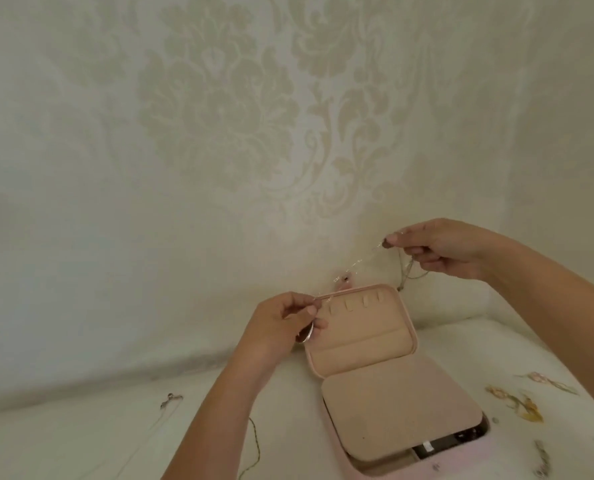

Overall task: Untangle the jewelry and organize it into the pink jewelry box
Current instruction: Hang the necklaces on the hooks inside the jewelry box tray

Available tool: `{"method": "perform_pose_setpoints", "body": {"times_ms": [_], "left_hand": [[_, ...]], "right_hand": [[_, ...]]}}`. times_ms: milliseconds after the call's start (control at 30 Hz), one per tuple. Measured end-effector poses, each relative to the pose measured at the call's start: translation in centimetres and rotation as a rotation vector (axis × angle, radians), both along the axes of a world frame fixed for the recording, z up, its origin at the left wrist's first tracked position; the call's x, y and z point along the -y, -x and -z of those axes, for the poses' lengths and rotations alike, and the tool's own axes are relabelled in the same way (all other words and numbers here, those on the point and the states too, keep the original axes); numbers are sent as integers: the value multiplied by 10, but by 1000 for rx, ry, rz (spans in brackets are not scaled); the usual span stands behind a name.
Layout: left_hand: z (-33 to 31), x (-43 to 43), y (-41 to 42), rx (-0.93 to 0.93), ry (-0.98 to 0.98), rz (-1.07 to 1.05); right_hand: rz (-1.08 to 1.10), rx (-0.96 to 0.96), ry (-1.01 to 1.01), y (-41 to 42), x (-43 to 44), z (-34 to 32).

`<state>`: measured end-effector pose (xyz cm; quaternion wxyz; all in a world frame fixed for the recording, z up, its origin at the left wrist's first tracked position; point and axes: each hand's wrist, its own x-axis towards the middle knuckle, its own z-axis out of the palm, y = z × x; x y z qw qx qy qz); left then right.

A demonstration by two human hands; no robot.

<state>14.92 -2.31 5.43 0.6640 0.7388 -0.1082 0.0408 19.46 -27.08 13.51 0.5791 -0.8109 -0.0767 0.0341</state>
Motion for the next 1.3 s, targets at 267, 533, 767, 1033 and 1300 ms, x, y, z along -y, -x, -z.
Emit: {"method": "perform_pose_setpoints", "body": {"times_ms": [267, 533, 767, 1033, 1300], "left_hand": [[14, 10, -12, 154, -250, -89], [15, 26, -12, 341, -812, -265], [20, 18, -14, 365, -945, -336], [25, 8, -11, 393, -979, -149], [33, 9, -12, 413, -865, -243]], "right_hand": [[28, 134, -37, -1, -18, -13], [12, 213, 35, 2, -32, -17], [13, 237, 124, 3, -42, -16], [-26, 277, 246, 5, -62, -13], [12, 305, 198, 3, -73, -7]]}}
